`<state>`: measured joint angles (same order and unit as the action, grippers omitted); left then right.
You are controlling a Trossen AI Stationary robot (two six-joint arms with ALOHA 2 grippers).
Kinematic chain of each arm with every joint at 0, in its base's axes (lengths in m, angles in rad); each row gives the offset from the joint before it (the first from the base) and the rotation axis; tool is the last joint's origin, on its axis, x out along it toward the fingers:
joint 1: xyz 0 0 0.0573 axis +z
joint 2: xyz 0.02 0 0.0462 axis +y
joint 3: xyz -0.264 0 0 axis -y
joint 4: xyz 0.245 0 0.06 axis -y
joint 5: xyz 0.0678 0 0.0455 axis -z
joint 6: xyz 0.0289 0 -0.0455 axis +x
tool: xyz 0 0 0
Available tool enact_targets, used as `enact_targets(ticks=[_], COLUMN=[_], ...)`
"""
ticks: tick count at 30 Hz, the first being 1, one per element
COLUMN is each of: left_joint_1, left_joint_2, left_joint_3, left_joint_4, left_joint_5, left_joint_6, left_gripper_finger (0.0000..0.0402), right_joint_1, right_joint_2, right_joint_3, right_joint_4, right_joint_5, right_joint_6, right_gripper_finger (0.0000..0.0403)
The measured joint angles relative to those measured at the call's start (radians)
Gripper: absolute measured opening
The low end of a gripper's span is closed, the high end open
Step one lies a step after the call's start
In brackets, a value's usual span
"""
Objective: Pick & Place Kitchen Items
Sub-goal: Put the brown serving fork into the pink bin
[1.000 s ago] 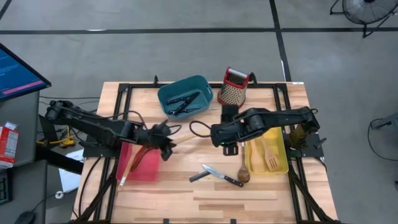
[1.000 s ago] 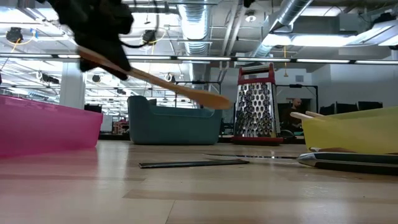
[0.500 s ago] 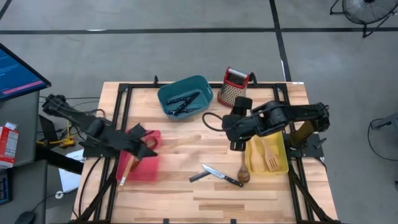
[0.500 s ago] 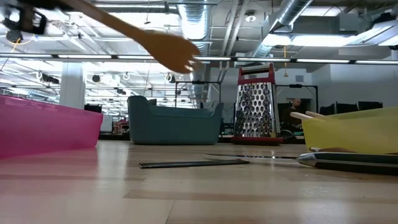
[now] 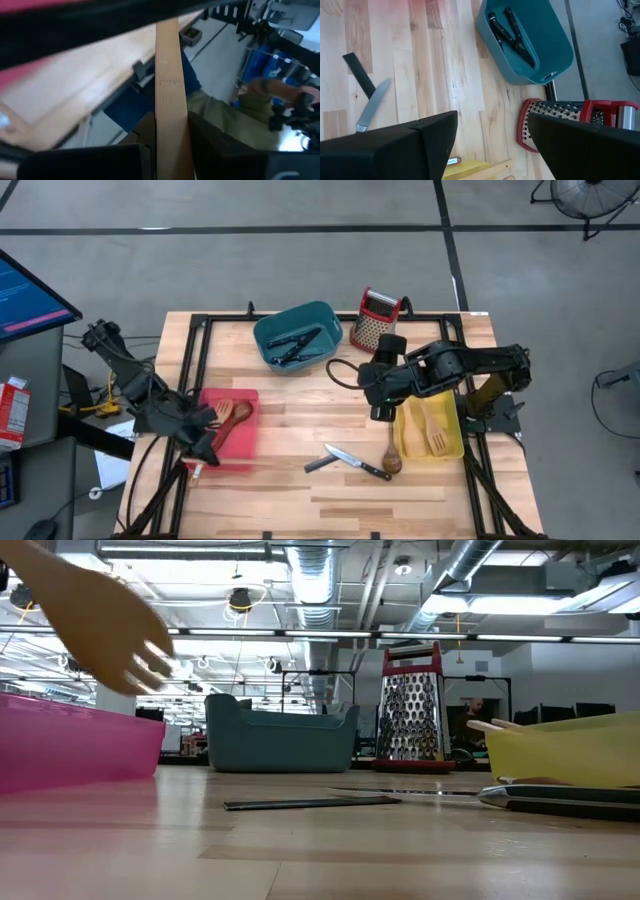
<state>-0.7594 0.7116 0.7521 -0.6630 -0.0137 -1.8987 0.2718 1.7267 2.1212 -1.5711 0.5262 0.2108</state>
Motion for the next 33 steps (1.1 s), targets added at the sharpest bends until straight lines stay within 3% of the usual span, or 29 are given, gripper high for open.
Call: enact_targets(ticks=[11, 18, 23, 30, 33], left_joint_1=[-0.021, -0.021, -0.021, -0.021, -0.021], left_joint_2=[0.01, 0.054, 0.108, 0.221, 0.289], left_joint_3=[0.226, 0.401, 0.462, 0.462, 0.462], left_joint_4=[-0.16, -0.457, -0.718, -0.805, -0.804], left_joint_5=[0.021, 0.1, 0.144, -0.053, -0.084], left_joint_6=[-0.053, -0.101, -0.147, -0.097, -0.066], left_gripper_finger=[0.006, 0.006, 0.006, 0.006, 0.0061], right_joint_1=[-0.008, -0.013, -0.013, -0.013, -0.013], right_joint_2=[0.0, 0.0, 0.0, 0.001, 0.001], right_joint_3=[0.0, 0.0, 0.0, 0.0, 0.0], right_joint_4=[0.0, 0.0, 0.004, 0.012, 0.013], right_joint_5=[0.0, 0.0, 0.0, 0.0, -0.001], right_joint_6=[0.0, 0.0, 0.0, 0.0, 0.0], right_gripper_finger=[0.0254, 0.0254, 0.0254, 0.0254, 0.0254])
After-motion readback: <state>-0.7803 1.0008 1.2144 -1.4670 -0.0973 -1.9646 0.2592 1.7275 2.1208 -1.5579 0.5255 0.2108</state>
